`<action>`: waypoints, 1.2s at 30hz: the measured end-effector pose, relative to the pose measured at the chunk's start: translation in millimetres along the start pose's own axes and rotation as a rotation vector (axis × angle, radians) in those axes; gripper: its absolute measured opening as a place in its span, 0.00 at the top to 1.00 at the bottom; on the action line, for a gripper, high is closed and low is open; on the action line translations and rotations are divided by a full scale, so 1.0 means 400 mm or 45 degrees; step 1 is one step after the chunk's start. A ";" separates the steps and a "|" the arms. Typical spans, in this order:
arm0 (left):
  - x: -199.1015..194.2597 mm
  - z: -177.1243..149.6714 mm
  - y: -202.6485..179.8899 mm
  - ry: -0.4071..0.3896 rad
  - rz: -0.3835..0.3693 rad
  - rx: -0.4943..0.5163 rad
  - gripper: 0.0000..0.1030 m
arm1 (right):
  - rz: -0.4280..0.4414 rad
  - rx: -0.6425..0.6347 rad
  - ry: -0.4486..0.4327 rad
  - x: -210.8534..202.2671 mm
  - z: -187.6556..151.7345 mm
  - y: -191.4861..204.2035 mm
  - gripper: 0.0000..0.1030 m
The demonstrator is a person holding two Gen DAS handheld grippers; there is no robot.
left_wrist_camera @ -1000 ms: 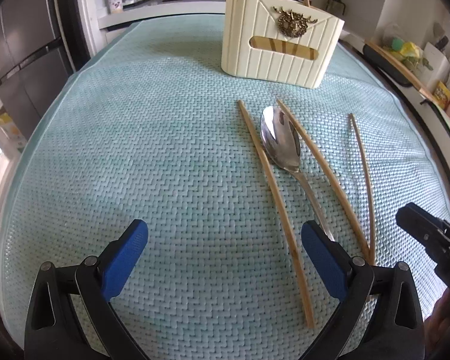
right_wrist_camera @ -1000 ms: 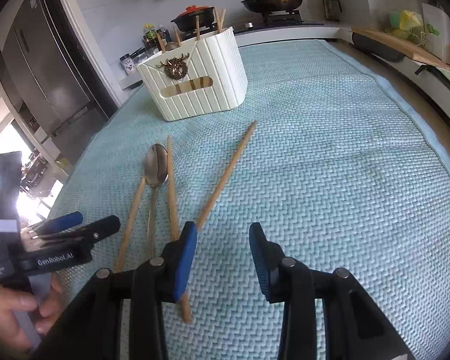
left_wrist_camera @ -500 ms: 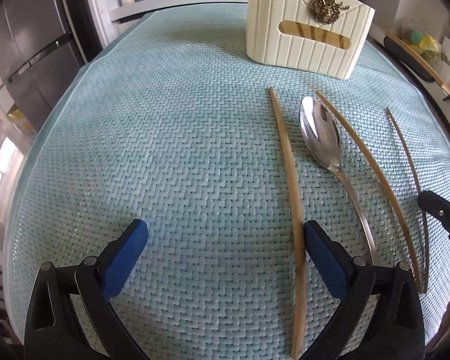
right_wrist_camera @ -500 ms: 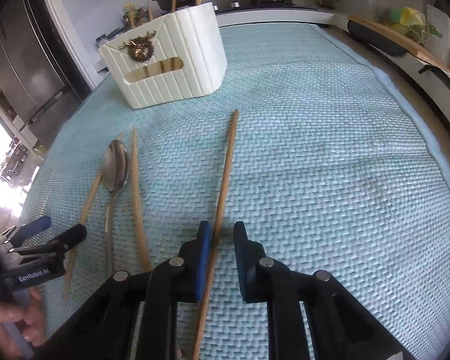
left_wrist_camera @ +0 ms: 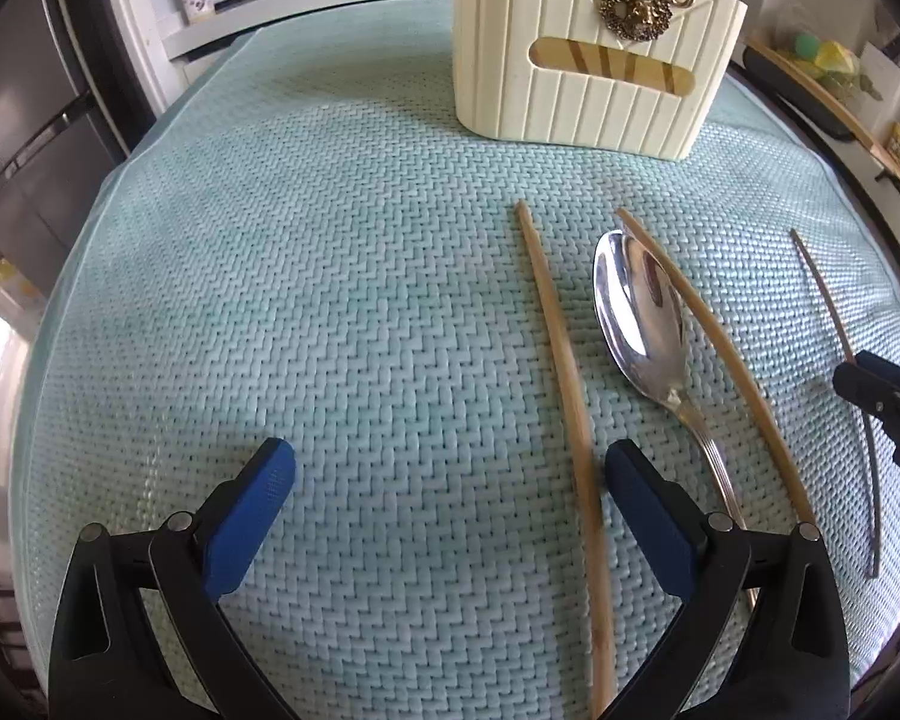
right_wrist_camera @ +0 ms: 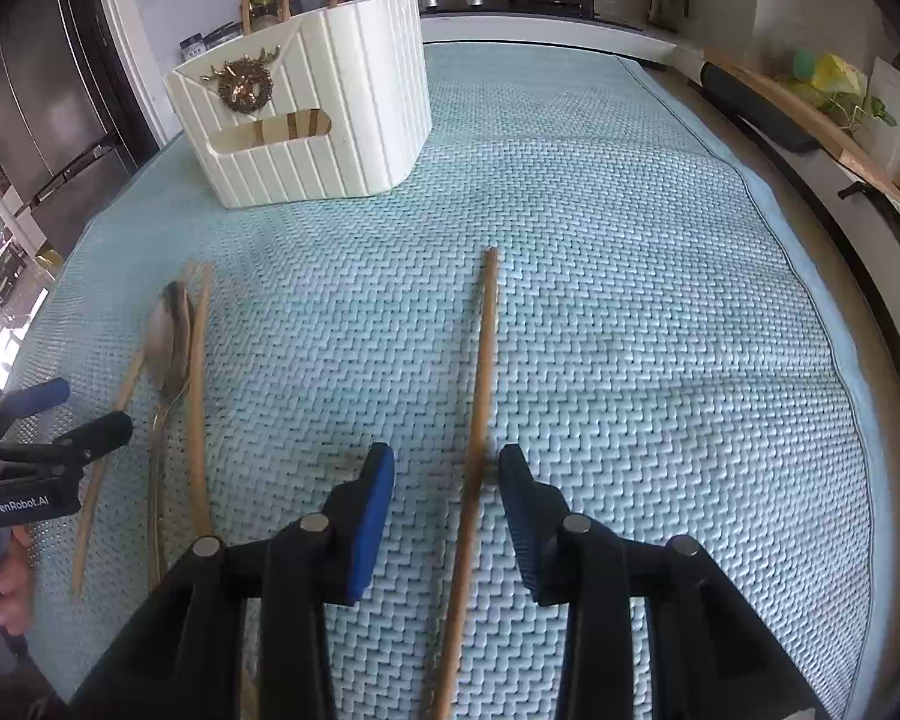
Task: Organize utensils
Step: 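Close the right gripper on a wooden chopstick while the left gripper closes on another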
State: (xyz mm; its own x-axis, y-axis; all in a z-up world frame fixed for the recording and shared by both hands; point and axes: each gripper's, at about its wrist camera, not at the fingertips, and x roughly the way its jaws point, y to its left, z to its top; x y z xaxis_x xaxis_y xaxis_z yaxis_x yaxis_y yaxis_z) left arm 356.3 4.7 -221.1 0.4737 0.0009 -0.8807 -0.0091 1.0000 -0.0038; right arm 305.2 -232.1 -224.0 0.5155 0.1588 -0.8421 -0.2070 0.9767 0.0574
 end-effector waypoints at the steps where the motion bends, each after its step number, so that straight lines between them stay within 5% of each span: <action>1: 0.007 0.012 0.004 0.004 0.002 0.002 0.00 | 0.002 -0.004 0.006 0.008 0.014 -0.001 0.64; 20: 0.110 0.200 0.026 0.099 -0.039 0.101 0.01 | 0.019 -0.046 0.083 0.108 0.170 -0.049 0.64; 28: 0.108 0.229 0.007 0.103 -0.080 0.159 0.18 | 0.092 -0.019 0.144 0.162 0.266 -0.078 0.65; 30: 0.107 0.241 -0.002 0.101 -0.085 0.170 0.30 | 0.095 -0.001 0.151 0.171 0.282 -0.086 0.69; 32: 0.106 0.248 -0.010 0.093 -0.096 0.191 0.45 | 0.107 0.016 0.164 0.182 0.302 -0.101 0.92; 35: 0.099 0.253 -0.031 0.079 -0.142 0.218 0.93 | 0.147 0.042 0.157 0.184 0.325 -0.125 0.94; 36: 0.097 0.251 -0.035 0.075 -0.156 0.209 0.94 | 0.158 0.043 0.143 0.182 0.337 -0.127 0.95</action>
State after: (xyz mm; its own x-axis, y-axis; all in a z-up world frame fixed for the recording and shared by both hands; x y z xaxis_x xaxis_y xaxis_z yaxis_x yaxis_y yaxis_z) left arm 463.1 -8.3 -207.5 0.4100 -0.1168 -0.9046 0.1914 0.9807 -0.0398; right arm 465.3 -250.5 -215.6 0.3911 0.2631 -0.8819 -0.2346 0.9551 0.1809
